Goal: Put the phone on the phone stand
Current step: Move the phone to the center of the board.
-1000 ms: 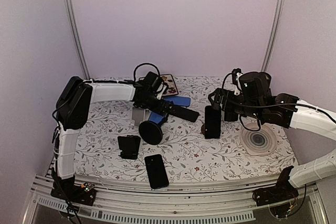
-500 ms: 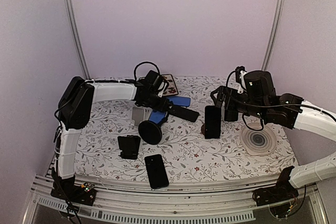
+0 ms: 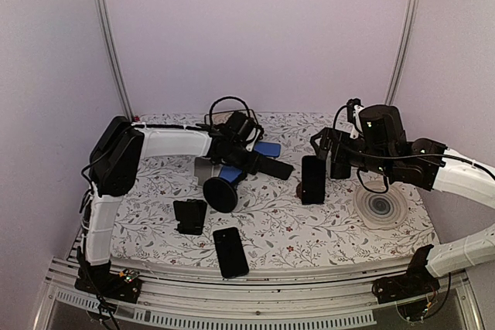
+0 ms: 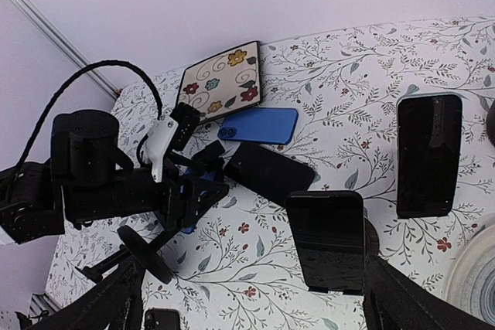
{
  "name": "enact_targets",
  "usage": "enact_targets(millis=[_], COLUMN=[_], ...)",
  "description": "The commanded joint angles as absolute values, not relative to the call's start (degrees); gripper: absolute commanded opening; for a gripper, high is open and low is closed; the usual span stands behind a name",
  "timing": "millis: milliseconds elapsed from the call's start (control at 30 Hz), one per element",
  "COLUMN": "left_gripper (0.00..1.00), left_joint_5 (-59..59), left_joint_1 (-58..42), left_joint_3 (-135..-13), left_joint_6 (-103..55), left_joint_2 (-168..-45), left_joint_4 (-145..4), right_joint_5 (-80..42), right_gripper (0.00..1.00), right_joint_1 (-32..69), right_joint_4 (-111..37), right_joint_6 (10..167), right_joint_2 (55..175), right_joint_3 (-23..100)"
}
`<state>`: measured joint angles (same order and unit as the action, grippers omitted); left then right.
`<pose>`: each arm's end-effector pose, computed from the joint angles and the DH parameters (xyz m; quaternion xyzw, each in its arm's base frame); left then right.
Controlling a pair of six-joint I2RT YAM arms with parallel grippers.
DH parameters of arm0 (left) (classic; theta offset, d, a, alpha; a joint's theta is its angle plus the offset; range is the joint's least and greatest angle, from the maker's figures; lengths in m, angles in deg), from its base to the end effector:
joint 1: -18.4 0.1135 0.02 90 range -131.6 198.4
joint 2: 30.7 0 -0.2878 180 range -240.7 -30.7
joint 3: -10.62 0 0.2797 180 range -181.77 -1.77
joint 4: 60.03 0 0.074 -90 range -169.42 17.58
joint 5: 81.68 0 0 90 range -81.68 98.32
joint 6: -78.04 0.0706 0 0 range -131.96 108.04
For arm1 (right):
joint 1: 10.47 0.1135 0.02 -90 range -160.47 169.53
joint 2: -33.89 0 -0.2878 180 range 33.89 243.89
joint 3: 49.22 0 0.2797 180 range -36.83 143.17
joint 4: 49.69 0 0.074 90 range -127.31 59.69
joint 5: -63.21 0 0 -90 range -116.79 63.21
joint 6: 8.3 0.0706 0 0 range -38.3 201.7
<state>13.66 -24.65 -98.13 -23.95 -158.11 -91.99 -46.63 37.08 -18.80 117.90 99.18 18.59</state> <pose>0.4074 -0.3716 0.1411 0.2367 0.9104 -0.1166 0.3187 0.2220 0.2072 0.3205 0.0042 0.8506 0.2267 0.4745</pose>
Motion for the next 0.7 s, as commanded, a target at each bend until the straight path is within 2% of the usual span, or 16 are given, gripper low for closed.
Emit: enact_targets(millis=[0,233,467,667], left_gripper=[0.63,0.65,0.65,0.63], left_joint_5=[13.48,13.28,11.47,6.72], left_joint_1=[-28.62,-30.45,-29.45,-27.40], left_joint_3=[-101.39,-113.49,-133.49,-139.13], left_joint_6=[-26.96,-29.64,-31.45,-33.00], left_joint_2=[-158.02,-166.75,-179.72,-184.67], left_joint_4=[-92.58,-96.72,-102.48,-99.42], right_joint_5=[-47.52,-48.14,-48.97,-48.94], right_gripper=[0.99,0.99,0.99,0.99], right_joint_1=[36.92,36.88,36.84,36.75], right_joint_4=[-19.00,-18.30,-16.77,-15.82], right_joint_6=[117.31,116.04,114.26,112.83], right_joint_2=[98.70,98.64,97.30,96.87], right_joint_3=[18.41,18.62,18.98,19.45])
